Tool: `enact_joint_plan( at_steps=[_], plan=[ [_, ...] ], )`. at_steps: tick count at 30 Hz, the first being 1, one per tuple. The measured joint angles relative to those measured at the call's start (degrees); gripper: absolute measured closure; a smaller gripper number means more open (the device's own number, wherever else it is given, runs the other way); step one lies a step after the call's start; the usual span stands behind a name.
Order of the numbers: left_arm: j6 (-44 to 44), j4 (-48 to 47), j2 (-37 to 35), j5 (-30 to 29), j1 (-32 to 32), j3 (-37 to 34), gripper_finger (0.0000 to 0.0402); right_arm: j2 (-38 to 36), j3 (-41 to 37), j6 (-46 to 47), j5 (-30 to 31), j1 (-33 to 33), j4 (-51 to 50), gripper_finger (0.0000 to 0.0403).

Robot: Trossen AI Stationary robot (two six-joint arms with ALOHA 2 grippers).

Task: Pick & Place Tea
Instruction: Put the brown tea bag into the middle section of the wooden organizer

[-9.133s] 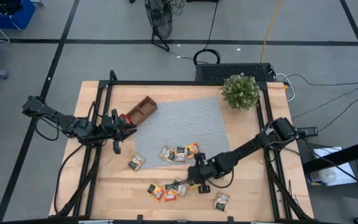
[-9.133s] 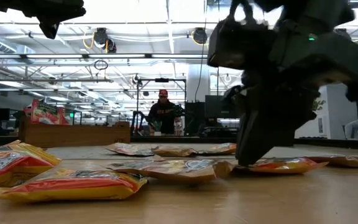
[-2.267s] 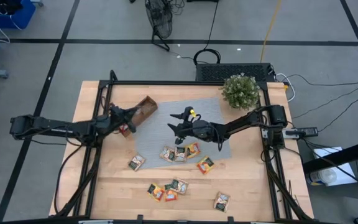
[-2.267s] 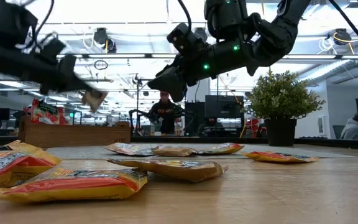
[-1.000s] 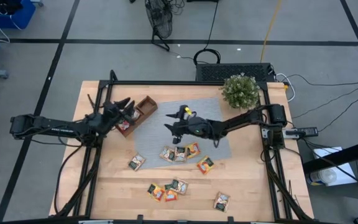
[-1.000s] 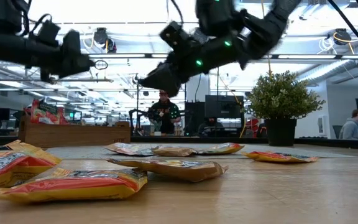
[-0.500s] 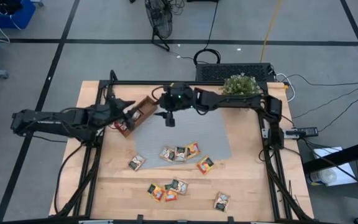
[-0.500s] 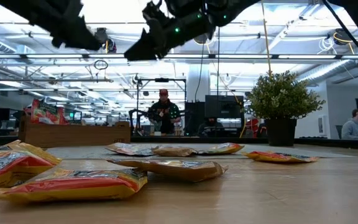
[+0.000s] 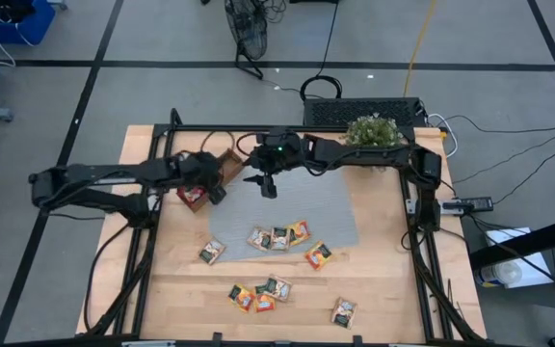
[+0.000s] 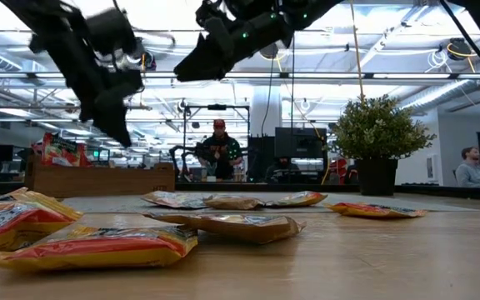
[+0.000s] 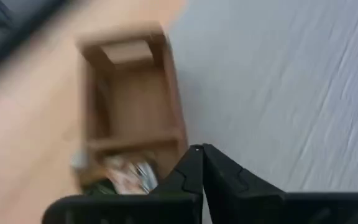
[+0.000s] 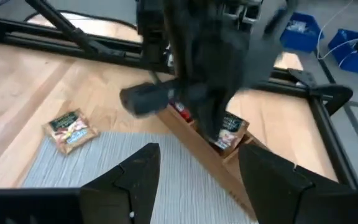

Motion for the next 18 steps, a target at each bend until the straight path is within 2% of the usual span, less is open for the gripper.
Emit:
enact_joint_plan(
  at_steps=[2, 7, 18],
  plan=[
    [0.0, -0.9, 3.2, 2.6, 1.8, 0.0, 0.0397, -0.6, 0.0, -0.2, 0.0, 0.0, -1.4, 0.0202],
    [0.1, -1.6, 8.7, 2.9, 5.5, 0.0, 0.0398, -0.5, 0.0, -0.4, 0.0, 0.2, -2.1, 0.0202],
    [0.6, -1.9, 14.2, 6.3, 10.0, 0.0, 0.0399, -0.5, 0.0, -0.6, 0.1, 0.2, -3.2, 0.0202]
  ],
)
